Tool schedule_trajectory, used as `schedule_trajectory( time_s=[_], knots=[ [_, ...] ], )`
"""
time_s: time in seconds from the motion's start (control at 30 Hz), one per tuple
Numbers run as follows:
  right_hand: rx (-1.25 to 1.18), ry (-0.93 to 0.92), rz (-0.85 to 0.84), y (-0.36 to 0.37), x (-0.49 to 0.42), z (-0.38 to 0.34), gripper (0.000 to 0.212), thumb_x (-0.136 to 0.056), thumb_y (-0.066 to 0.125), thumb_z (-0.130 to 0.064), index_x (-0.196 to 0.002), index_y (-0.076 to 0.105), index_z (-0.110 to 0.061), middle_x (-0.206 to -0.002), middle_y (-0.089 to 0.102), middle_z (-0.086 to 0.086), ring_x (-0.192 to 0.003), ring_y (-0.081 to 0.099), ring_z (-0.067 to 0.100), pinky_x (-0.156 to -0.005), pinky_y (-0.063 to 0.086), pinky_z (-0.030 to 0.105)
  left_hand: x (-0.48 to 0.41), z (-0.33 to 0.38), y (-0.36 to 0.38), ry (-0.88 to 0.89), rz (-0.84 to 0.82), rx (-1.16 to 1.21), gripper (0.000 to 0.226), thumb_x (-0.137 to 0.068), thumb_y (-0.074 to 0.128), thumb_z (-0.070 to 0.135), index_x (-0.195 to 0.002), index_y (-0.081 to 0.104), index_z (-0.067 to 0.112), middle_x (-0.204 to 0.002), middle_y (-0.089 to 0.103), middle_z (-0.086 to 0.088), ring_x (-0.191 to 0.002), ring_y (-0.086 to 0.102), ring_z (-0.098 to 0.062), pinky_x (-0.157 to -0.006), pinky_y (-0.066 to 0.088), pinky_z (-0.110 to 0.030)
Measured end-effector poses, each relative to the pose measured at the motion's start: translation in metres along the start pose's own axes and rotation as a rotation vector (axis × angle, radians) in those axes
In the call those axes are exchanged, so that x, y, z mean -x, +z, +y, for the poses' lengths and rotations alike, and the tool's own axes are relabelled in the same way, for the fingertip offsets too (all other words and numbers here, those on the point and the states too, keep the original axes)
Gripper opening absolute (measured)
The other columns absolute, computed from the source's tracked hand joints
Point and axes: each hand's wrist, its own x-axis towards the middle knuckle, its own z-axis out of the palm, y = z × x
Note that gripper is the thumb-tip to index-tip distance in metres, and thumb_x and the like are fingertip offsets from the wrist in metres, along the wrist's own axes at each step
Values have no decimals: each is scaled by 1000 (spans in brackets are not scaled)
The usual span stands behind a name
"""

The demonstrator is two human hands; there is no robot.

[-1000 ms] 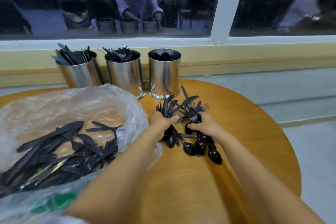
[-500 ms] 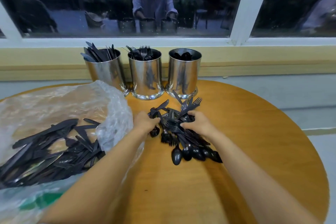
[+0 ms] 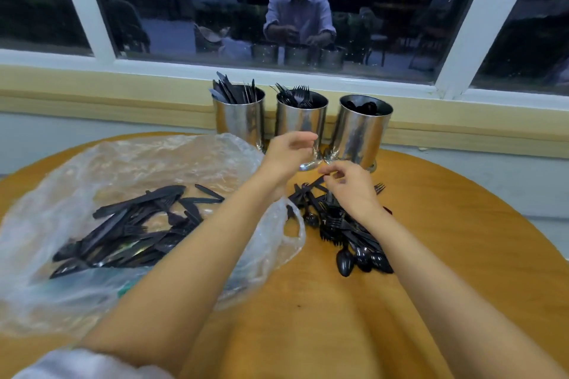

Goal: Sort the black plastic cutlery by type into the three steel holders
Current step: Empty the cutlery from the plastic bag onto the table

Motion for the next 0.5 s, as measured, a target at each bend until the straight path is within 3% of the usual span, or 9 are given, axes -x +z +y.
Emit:
schedule_trajectory(
  time_s=[0.07, 0.17, 0.27, 0.33, 0.4, 0.47, 0.5],
  knots=[
    [-49, -73, -15, 8, 3, -30, 19, -94, 56, -6, -103, 71, -15, -103, 65, -4, -87, 53, 9, -79, 42, 21, 11, 12, -35, 59, 60, 19, 28, -94, 56, -4, -116, 64, 11, -111, 64, -4, -104, 60, -14, -86, 48, -22],
    [-119, -167, -98, 31, 9, -71, 17, -93, 58, -8, -102, 71, -14, -98, 65, -5, -86, 57, 13, -71, 42, 13, 28, 4, -102, 60, 170, -30, 23, -92, 58, -2, -107, 63, 14, -101, 66, 0, -94, 60, -12, -77, 48, -18],
    [-137, -227, -319, 70, 13, -103, 18, -91, 62, -10, -108, 69, -12, -97, 65, -5, -90, 59, 16, -69, 41, 12, 45, -29, -169, -6, 239, -182, 16, -93, 62, 4, -102, 64, 17, -102, 68, -3, -94, 60, -15, -73, 45, -17],
    [-77, -265, -500, 99, 15, -117, 31, -89, 67, -14, -119, 64, -9, -101, 60, -3, -95, 56, 17, -76, 42, 16, 57, -54, -203, -53, 193, -349, 14, -92, 66, 10, -105, 64, 14, -106, 67, -6, -97, 61, -18, -74, 46, -14],
    [44, -338, -680, 125, 15, -122, 63, -84, 75, -26, -138, 48, -12, -129, 52, 7, -120, 46, 22, -97, 40, 28, 69, -78, -229, -119, 61, -565, 30, -88, 72, 23, -114, 59, 16, -110, 63, -1, -103, 59, -19, -84, 49, -20],
    [194, -327, -916, 145, 15, -120, 102, -78, 79, -41, -154, 14, -22, -159, 16, 8, -146, 15, 27, -116, 24, 45, 77, -99, -248, -207, -60, -833, 79, -74, 74, 61, -136, 47, 21, -135, 51, -4, -125, 49, -23, -105, 41, -36],
    [284, -288, -1027, 153, 16, -118, 113, -77, 78, -46, -155, -3, -29, -162, -3, 6, -149, -2, 29, -119, 14, 51, 80, -108, -255, -272, -99, -948, 110, -59, 64, 84, -147, 36, 23, -148, 39, -5, -137, 37, -28, -113, 32, -42]
  ],
)
